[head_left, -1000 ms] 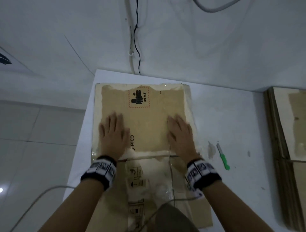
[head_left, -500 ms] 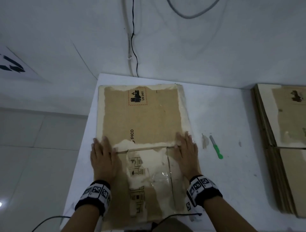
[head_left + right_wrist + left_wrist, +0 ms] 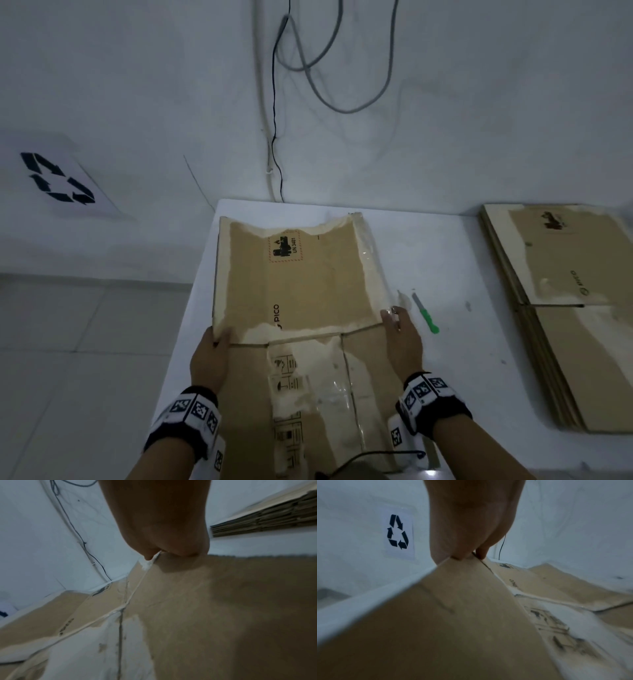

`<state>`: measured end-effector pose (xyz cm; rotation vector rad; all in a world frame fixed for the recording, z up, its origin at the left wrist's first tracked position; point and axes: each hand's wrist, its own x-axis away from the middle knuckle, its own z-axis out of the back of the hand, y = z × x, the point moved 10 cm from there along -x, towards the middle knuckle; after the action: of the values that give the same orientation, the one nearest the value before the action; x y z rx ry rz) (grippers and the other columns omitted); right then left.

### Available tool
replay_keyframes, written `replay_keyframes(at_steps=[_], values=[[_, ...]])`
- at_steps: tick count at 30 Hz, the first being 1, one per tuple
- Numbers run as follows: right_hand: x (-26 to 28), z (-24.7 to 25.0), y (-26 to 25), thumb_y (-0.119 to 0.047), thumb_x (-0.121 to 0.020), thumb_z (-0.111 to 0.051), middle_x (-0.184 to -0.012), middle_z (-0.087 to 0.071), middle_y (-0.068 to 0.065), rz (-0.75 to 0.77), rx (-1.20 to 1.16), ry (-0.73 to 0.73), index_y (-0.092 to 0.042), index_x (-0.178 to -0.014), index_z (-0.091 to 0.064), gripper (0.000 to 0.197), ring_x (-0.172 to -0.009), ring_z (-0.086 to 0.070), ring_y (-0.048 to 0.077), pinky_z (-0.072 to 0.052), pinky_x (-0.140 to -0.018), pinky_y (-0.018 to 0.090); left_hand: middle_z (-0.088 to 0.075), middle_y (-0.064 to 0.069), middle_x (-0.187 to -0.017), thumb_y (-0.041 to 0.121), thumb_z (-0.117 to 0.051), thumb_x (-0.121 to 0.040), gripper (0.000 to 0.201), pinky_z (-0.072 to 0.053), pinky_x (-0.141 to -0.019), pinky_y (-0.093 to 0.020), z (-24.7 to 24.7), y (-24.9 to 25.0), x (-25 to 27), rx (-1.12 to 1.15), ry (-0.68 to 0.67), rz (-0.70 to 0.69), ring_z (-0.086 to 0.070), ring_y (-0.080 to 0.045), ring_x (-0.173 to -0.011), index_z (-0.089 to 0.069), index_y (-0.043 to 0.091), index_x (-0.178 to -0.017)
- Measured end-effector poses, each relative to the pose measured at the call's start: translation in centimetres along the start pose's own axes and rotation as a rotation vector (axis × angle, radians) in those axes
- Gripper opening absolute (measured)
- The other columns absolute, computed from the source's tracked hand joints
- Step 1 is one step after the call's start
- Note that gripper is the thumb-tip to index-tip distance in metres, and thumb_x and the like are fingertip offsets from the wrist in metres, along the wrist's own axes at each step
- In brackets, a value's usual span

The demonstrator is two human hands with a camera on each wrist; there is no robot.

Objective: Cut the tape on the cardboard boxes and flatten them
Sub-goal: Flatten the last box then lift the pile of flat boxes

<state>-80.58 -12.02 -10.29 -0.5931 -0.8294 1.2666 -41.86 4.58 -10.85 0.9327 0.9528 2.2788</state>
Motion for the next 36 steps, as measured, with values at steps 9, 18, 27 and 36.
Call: replay_keyframes(at_steps=[9,18,27,36], values=[[3.0,9.0,-4.6,-0.035,-0.103,-0.047,-0.108,-0.066,-0.002,0.158,-0.114,0.233,-0.016,-0.122,-0.063,0.031,-0.103,-0.060,0.016,-0.045,-0.087,0.028,-0.063,-0.011,-0.092,0.029,-0.049,-0.100,0.030,-0.040,-0.074,-0.035,-1.4,7.4,4.3,0.161,0.016,-0.176,-0.057,-0.032,-0.089,-0.060,0.001,-0.095],[0.1,26.8,-3.3,-0.038,-0.101,-0.051,-0.092,-0.066,0.002,0.160,-0.132,0.485,-0.021,-0.105,-0.066,0.023,-0.086,-0.060,0.023,-0.041,-0.074,0.031,-0.061,-0.003,-0.094,0.030,-0.051,-0.099,0.022,-0.041,-0.065,-0.026,-10.6,20.4,9.0,0.322,-0.160,-0.317,-0.057,-0.021,-0.087,-0.058,0.009,-0.101],[-7.4,44.2,3.0,-0.031,-0.100,-0.053,-0.095,-0.064,0.003,0.158,-0.066,0.599,-0.014,-0.104,-0.068,0.023,-0.090,-0.057,0.024,-0.038,-0.078,0.032,-0.061,0.001,-0.101,0.033,-0.049,-0.099,0.017,-0.045,-0.084,-0.036,-27.2,29.9,15.0,0.407,-0.242,-0.351,-0.057,-0.022,-0.096,-0.055,0.019,-0.107],[-17.2,59.1,12.7,-0.032,-0.099,-0.051,-0.100,-0.063,0.005,0.053,0.017,0.552,-0.015,-0.105,-0.068,0.024,-0.096,-0.054,0.026,-0.040,-0.084,0.036,-0.061,-0.002,-0.111,0.029,-0.049,-0.100,0.023,-0.046,-0.094,-0.037,-43.9,36.4,21.4,0.476,-0.283,-0.274,-0.057,-0.021,-0.102,-0.056,0.016,-0.117]])
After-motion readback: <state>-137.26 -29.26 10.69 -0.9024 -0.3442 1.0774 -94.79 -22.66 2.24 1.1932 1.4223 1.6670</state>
